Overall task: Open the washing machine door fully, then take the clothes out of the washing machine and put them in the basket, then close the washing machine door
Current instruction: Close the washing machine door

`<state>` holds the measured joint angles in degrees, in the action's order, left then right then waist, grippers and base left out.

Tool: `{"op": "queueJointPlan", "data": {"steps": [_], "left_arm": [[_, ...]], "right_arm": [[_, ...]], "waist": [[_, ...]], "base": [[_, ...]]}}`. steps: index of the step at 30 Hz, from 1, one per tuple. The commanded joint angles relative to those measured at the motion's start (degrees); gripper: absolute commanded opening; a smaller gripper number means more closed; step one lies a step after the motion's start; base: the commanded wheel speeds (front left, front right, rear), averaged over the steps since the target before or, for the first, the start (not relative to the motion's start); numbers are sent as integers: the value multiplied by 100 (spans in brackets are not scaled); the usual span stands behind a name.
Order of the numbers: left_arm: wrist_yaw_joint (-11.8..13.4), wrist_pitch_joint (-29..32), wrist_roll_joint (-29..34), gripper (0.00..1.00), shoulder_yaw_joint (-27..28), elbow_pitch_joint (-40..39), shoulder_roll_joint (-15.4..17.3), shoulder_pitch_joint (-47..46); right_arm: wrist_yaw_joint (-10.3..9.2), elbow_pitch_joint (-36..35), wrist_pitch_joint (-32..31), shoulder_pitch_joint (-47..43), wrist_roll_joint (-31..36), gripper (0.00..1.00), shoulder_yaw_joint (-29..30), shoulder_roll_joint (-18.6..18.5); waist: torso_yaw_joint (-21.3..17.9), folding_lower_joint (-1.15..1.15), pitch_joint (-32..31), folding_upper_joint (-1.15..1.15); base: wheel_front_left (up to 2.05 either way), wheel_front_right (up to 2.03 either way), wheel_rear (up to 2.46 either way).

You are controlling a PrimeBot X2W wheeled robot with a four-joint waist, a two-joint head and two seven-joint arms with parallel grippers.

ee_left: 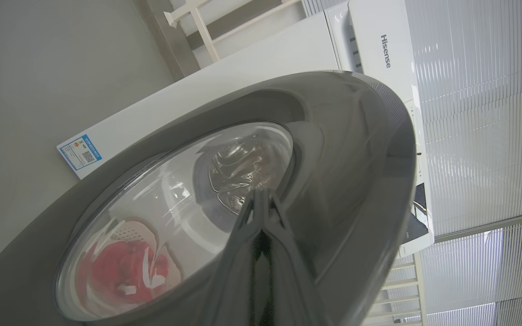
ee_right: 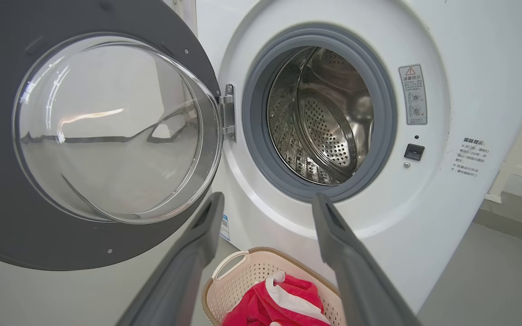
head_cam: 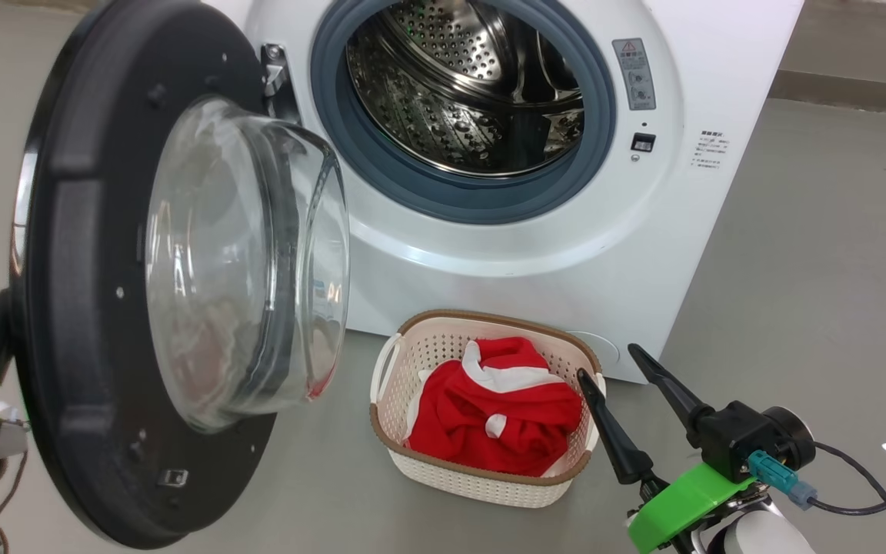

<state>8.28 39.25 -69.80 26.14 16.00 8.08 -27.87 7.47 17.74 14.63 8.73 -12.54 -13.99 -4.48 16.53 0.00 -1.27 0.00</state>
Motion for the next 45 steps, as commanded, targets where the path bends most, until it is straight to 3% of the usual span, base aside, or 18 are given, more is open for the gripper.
{"op": "queueJointPlan", "data": {"steps": [1,24,45], "left_arm": [[16,98,-67,0,62,-220,104,9],[163,222,-395,0,-532,-1392,-465,577],[342,-337,-839,0,-1244,-1876,-519,926]], "right_arm": [[2,-112,37,173,-29,100,-95,11],[2,-72,37,187,-124,100,-110,24],[2,-127,37,219,-110,100,-160,14]], "waist": [[-13,0,10,0],[-318,0,101,0],[-537,0,134,0]], "base": [[0,0,0],[0,0,0],[0,0,0]]}}
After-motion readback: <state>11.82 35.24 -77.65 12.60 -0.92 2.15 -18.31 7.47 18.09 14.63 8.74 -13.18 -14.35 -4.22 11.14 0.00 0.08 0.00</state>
